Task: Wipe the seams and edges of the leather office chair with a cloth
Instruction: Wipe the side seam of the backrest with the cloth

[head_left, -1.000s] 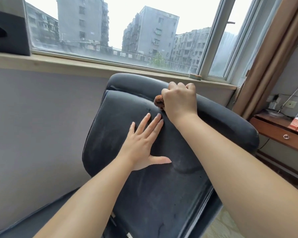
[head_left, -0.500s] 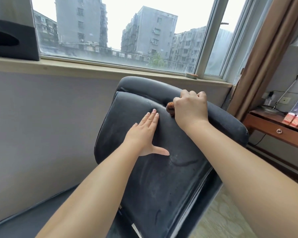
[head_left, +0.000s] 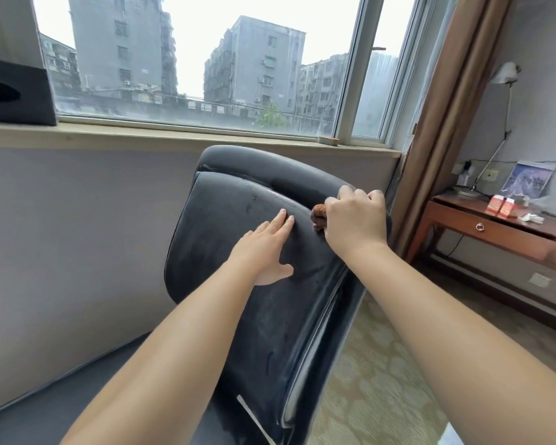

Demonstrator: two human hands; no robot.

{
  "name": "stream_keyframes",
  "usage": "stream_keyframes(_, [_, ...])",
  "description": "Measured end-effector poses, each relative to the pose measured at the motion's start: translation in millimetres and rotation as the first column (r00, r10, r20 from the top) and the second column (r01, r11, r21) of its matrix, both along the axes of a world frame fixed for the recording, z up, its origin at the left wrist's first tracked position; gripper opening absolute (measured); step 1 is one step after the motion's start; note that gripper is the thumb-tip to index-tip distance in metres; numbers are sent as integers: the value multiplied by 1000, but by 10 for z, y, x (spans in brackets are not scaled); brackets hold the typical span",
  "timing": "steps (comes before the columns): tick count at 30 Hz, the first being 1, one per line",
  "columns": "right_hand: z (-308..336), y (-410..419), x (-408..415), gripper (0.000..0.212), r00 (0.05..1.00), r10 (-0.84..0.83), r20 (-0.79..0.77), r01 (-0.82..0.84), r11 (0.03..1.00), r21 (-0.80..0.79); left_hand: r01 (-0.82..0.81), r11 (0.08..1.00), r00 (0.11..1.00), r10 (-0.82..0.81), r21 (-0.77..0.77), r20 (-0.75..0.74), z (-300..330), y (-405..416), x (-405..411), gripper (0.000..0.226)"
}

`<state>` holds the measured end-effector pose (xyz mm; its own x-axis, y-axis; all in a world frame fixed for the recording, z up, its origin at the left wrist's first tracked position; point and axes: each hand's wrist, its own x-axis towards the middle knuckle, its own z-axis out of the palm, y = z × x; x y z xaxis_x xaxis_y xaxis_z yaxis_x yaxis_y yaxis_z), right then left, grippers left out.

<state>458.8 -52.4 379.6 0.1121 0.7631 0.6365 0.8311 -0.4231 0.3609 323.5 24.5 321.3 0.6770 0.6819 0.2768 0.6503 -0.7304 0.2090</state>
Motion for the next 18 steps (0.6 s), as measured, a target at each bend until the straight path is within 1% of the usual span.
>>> stream_keyframes(2, [-31, -64, 14, 9, 997, -43, 61, 40, 998, 51, 6, 1000, 1000, -6, 5, -4, 5, -74, 38, 94])
stream_keyframes(3, [-33, -86, 16, 5, 996, -71, 56, 66, 994, 93, 9, 1000, 1000, -9, 7, -7, 10, -106, 57, 94])
stream_keyframes(5, [-65, -141, 31, 16, 997, -71, 15, 68, 988, 140, 12, 1000, 1000, -12, 3, -11, 12, -171, 85, 94])
stream_keyframes(8, [-162, -253, 68, 25, 1000, -4, 6, 3, 983, 186, 12, 1000, 1000, -12, -3, -27, 4, -255, 107, 96])
stream_keyframes(10, [-250, -322, 77, 29, 1000, 5, -14, -2, 979, 206, 12, 1000, 999, -12, -7, -42, -19, -309, 116, 98])
stream_keyframes(12, [-329, -384, 66, 30, 998, 5, -57, 8, 974, 226, 7, 1000, 999, -8, -18, -46, -45, -358, 120, 99])
stream_keyframes(15, [-428, -447, 45, 28, 993, 40, -107, -7, 955, 296, 3, 999, 999, -5, -36, -44, -77, -427, 116, 99])
stream_keyframes(18, [-523, -500, 42, 28, 989, 54, -138, -4, 941, 338, 8, 999, 998, -10, -40, -56, -97, -499, 102, 101])
